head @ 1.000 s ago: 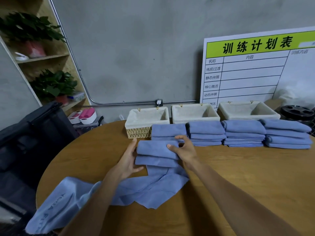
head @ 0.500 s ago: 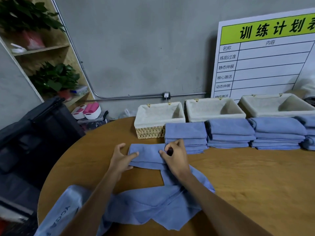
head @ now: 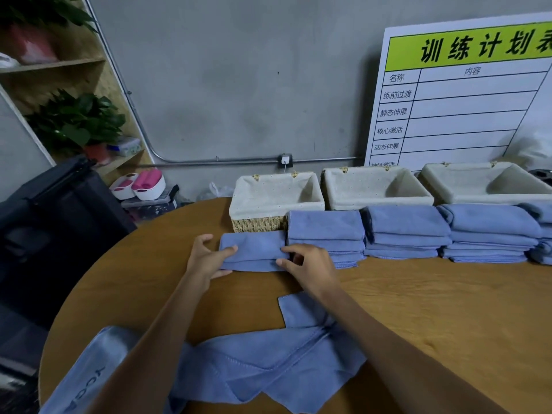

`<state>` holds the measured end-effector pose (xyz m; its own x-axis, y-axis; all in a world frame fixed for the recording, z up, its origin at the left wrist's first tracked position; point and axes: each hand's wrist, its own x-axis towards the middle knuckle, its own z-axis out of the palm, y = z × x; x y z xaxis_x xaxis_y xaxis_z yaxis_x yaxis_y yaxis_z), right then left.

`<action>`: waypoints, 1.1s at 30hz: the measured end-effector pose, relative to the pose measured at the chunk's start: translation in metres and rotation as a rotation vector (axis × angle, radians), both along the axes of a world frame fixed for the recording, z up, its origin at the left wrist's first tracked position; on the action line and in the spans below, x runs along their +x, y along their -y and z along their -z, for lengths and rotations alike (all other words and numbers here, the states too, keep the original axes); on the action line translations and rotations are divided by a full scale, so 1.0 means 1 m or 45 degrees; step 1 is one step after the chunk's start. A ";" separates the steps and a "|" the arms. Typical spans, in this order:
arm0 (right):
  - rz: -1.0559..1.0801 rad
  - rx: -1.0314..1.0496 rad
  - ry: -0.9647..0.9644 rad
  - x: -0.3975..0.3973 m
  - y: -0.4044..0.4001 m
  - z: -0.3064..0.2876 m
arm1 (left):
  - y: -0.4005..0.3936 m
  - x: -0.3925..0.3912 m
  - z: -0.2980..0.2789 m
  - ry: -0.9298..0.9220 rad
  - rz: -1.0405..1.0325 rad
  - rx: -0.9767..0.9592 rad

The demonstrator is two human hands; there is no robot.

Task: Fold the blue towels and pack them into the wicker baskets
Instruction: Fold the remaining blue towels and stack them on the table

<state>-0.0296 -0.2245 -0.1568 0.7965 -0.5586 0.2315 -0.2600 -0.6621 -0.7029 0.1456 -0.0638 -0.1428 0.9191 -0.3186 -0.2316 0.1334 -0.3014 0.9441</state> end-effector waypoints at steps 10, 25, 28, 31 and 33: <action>-0.359 -0.124 -0.099 -0.021 -0.008 0.001 | 0.014 0.003 0.013 0.563 0.018 0.498; -0.142 -0.147 -0.172 -0.100 0.014 0.002 | 0.005 -0.162 0.005 0.720 0.933 0.297; 0.021 -0.121 -0.096 -0.116 0.036 -0.004 | 0.015 -0.180 -0.002 0.786 1.008 0.284; 0.146 -0.136 -0.064 -0.133 0.065 -0.013 | 0.024 -0.190 -0.004 0.939 1.071 0.312; 0.244 -0.140 -0.089 -0.150 0.086 -0.018 | 0.030 -0.196 -0.004 0.955 1.051 0.264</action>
